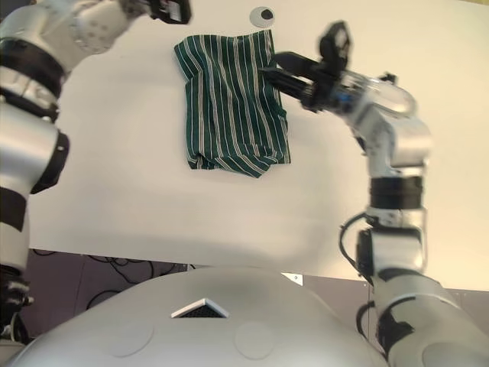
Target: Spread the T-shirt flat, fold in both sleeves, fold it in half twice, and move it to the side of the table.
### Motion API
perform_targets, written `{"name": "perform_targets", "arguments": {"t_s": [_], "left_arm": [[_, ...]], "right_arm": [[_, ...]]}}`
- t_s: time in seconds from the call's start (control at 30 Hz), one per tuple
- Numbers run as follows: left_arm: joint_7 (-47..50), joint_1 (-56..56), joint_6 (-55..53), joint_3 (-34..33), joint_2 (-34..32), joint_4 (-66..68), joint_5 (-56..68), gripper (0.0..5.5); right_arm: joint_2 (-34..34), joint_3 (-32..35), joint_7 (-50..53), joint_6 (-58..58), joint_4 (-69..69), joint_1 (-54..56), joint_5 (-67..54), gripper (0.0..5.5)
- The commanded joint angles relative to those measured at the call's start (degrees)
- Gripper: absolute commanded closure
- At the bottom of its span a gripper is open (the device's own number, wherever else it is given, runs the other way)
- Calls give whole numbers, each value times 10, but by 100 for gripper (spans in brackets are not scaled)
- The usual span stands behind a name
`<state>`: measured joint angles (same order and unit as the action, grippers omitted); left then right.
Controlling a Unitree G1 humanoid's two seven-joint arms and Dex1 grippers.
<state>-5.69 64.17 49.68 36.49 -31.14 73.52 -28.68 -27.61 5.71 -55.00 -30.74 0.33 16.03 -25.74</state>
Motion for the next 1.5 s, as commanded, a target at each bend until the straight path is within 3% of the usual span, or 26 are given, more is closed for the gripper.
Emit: {"name": "perform_targets", "arguments": {"t_s": [0.03,0.1,0.2,0.37,0.6,0.73,0.9,1.23,1.3,1.37,1.43,1.5], "left_arm": [[-375,-238,78,-53,-126,-152,281,303],[-491,-341,17,-56,-187,-273,400,272],[-529,-443,-3,-40,-228,-370,430,228],[-487,-495,24,-49,-166,-386,331,224],[-383,-470,86,-69,-80,-342,186,224],[-368,-443,89,-68,-55,-309,153,224],[-386,-430,96,-61,-55,-273,143,300],[-446,-435,79,-64,-51,-276,193,467],[-543,-464,-66,-80,-56,-372,334,495],[-654,-501,-330,-88,-116,-541,521,516],[-743,-525,-538,-85,-215,-675,658,543],[-831,-535,-679,-81,-325,-771,765,549]], "right_arm": [[-93,33,-54,21,-162,-207,2,313],[-110,34,-72,77,-210,-288,34,279],[-119,-14,-76,218,-209,-341,126,275],[-105,-113,8,487,-56,-298,320,275],[-72,-181,143,614,104,-192,445,275],[-71,-216,162,631,160,-151,466,275],[-74,-264,141,637,199,-121,468,361],[-82,-294,114,628,207,-105,431,550],[-98,-289,28,526,135,-135,321,550],[-159,-278,-83,336,0,-176,159,550],[-241,-260,-152,193,-114,-206,28,550],[-317,-229,-201,105,-189,-228,-89,550]]}}
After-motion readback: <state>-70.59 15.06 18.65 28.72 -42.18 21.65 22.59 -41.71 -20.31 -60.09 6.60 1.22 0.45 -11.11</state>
